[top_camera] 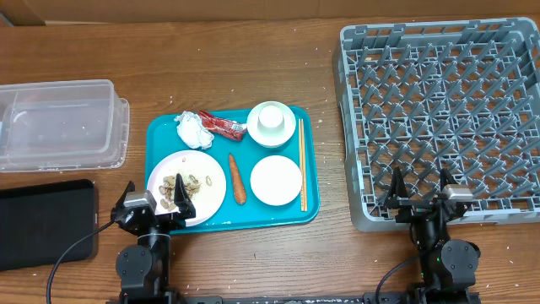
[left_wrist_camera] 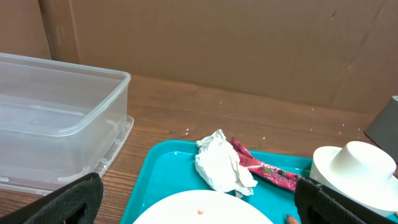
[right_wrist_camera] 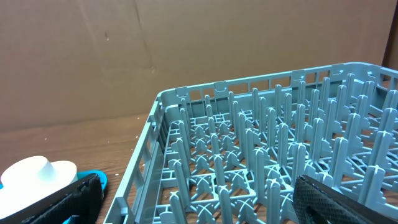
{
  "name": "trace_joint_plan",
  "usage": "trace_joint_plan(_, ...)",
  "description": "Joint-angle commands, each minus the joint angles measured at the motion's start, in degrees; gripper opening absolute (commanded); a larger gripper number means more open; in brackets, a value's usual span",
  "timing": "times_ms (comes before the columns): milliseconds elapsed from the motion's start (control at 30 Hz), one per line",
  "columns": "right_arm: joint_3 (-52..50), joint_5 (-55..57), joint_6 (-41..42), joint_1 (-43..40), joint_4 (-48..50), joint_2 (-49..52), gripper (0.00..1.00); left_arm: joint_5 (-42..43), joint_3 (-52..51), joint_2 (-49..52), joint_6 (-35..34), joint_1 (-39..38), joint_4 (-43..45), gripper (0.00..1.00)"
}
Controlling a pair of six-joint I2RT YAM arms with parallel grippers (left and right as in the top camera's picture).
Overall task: Sort waste into correct bins and load items into the dishwasher
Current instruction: 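Move the left gripper down to the rim of the white rice plate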
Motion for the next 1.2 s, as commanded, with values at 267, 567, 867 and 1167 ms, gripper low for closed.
trace_joint_plan(267,-0.59,0.0,-0.17,-0.11,0.22,-0.57,1.0,0.07,-0.17,-0.66,-0.61,0.35,0.11,1.0)
trace_joint_plan(567,-0.59,0.0,-0.17,-0.11,0.2,-0.57,1.0,0.07,-0.17,-0.66,-0.66,0.35,0.11,1.0)
trace_joint_plan(867,-0.59,0.0,-0.17,-0.11,0.2,-0.57,1.0,13.62,-0.17,-0.66,-24.87,0.24,0.87,1.0)
trace_joint_plan(1167,-0.59,0.0,-0.17,-0.11,0.2,-0.57,1.0,23.74,-0.17,-0.66,-38.14,0.26,1.68,1.0)
